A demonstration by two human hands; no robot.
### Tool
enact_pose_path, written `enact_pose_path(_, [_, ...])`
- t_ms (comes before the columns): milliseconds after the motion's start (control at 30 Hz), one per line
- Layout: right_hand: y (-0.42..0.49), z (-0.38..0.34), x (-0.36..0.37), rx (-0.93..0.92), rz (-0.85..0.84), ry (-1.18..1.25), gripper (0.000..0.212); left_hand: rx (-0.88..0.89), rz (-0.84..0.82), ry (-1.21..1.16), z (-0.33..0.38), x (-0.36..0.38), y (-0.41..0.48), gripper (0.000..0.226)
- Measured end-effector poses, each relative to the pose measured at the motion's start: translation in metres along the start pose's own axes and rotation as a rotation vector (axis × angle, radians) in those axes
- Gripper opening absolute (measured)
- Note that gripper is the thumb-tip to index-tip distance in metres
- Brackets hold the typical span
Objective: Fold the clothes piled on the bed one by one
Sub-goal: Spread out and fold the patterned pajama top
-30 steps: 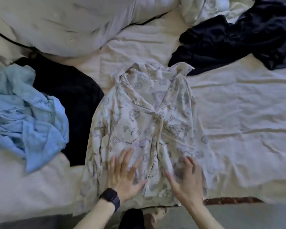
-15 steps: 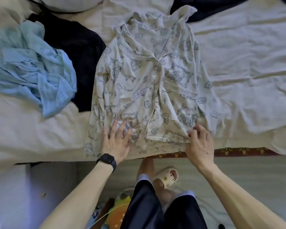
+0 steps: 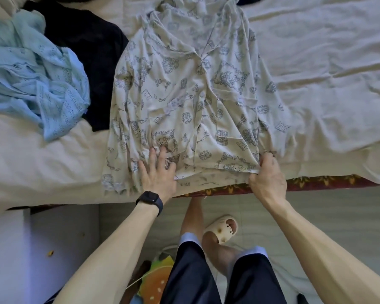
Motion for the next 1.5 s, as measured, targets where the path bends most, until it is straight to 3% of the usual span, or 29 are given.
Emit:
enact_pose_path(100, [-0.016,0.008,-0.030,-0.044,0.068,0.038,0.025,0.088,0.042,-0.050,-0.025,-0.023,-0.022,0.042])
enact_pose_path(200, [-0.031,0.024,-0.066,-0.053,0.157,0.046,0.031,0.125,0.282,-0.259,-0.058,-0.053,-0.057,0.028])
enact_pose_path(300, [-0.038,0.041,-0.072,-0.048,0.140,-0.014,0.035,-0.060,0.376,-0.536,-0.103,-0.043,-0.078,0.022])
enact_pose_path(367, [-0.038,0.052,-0.055,-0.006,0.047,-0.061,0.028,-0.156,0.371,-0.560,-0.109,-0.026,-0.081,0.022])
enact_pose_path(533, [-0.038,0.050,-0.014,-0.016,-0.097,-0.098,0.027,-0.176,0.102,-0.425,-0.073,0.016,-0.066,0.007])
enact_pose_path(633, [-0.055,0.034,0.016,-0.138,-0.266,-0.162,0.022,-0.086,-0.161,-0.240,-0.050,0.040,-0.067,0.016])
enact_pose_path(733, [-0.066,0.036,0.038,-0.102,-0.536,-0.157,0.024,-0.082,-0.474,-0.030,-0.042,0.050,-0.073,0.036])
enact_pose_path(767, [-0.064,0.036,0.033,-0.072,-0.554,-0.096,0.022,-0.087,-0.520,0.011,-0.037,0.044,-0.072,0.040])
enact_pose_path(800, [-0.056,0.035,0.021,-0.044,-0.492,-0.004,0.020,-0.066,-0.514,0.029,-0.027,0.032,-0.066,0.039])
enact_pose_path(867, [-0.031,0.030,-0.022,0.028,-0.198,0.189,0.021,0.037,-0.385,-0.006,0.006,-0.007,-0.044,0.036])
enact_pose_path(933, [-0.006,0.026,-0.059,0.093,0.034,0.311,0.032,0.161,-0.148,-0.104,0.046,-0.058,-0.018,0.035])
enact_pose_path(967, [0.009,0.024,-0.065,0.129,0.049,0.363,0.040,0.228,-0.016,-0.159,0.066,-0.085,-0.005,0.035])
enact_pose_path(1033, [0.036,0.020,-0.054,0.232,-0.123,0.423,0.049,0.340,0.122,-0.237,0.101,-0.124,0.024,0.040])
enact_pose_path(1100, [0.045,0.011,-0.031,0.311,-0.456,0.407,0.035,0.384,0.083,-0.268,0.127,-0.140,0.057,0.051])
enact_pose_path(1167, [0.057,0.005,-0.043,0.316,-0.582,0.355,0.024,0.373,-0.012,-0.242,0.139,-0.143,0.088,0.064])
enact_pose_path(1233, [0.089,0.006,-0.106,0.300,-0.377,0.326,0.020,0.326,-0.129,-0.227,0.138,-0.138,0.108,0.074])
enact_pose_path(1333, [0.131,0.001,-0.259,0.222,0.198,0.183,0.015,0.242,-0.318,-0.216,0.125,-0.129,0.120,0.078])
enact_pose_path(1400, [0.136,0.000,-0.348,0.146,0.588,0.146,0.017,0.239,-0.370,-0.084,0.126,-0.130,0.120,0.077])
enact_pose_path(1433, [0.139,0.002,-0.375,0.113,0.711,0.158,0.021,0.235,-0.379,-0.030,0.128,-0.133,0.119,0.076])
enact_pose_path(1500, [0.160,0.013,-0.391,0.086,0.760,0.149,0.031,0.209,-0.386,0.017,0.134,-0.141,0.119,0.071])
Point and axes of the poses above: each hand's wrist, its own y-axis towards the middle knuckle, its own x-axis out of the palm, z = x × y, the point moved 10 cm from there along y, towards the middle knuckle, and after that the axes turned 4 degrees about -z, right-handed, at the moved point
